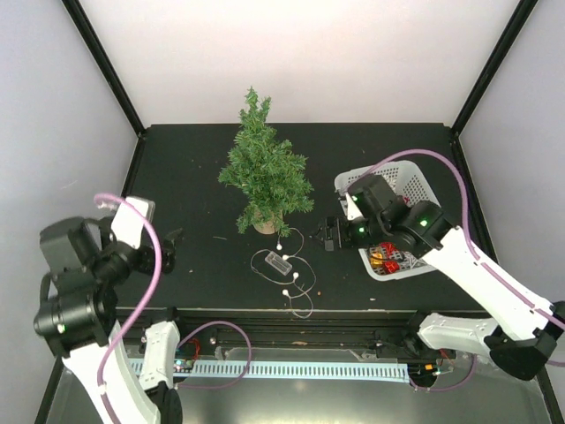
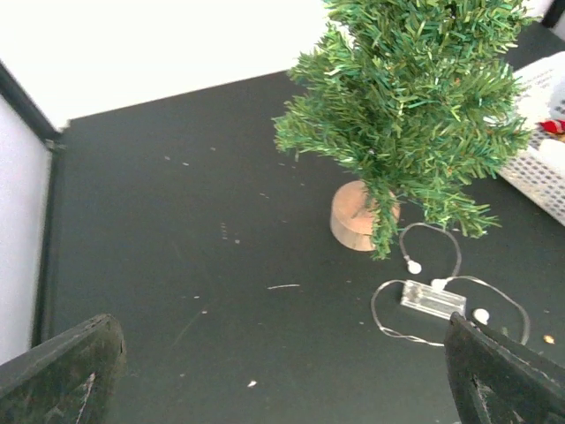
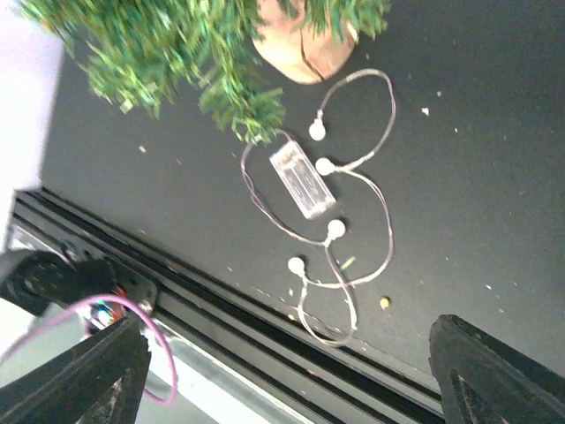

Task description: Decorate the small christmas tree

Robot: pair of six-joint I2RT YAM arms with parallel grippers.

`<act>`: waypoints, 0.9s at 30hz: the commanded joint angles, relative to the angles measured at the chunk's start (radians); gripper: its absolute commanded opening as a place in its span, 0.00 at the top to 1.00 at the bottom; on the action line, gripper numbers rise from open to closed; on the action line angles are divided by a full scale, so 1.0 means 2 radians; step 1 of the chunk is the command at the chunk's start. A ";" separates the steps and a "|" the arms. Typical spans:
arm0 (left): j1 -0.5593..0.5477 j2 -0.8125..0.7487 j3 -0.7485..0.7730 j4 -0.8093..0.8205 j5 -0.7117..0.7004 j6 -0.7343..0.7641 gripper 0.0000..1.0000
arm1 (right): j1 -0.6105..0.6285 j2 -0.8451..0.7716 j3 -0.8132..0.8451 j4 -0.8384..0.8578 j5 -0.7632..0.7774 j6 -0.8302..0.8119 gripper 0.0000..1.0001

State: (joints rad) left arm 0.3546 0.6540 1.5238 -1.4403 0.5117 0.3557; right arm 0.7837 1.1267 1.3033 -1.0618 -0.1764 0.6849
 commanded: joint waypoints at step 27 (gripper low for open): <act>0.004 0.277 -0.103 0.070 0.195 0.124 0.01 | 0.138 0.376 0.023 0.077 0.081 0.045 0.41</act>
State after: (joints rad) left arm 0.3546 1.1919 1.3254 -1.2949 0.8700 0.5354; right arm 1.0550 1.8305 1.3159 -0.9493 -0.0284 0.7364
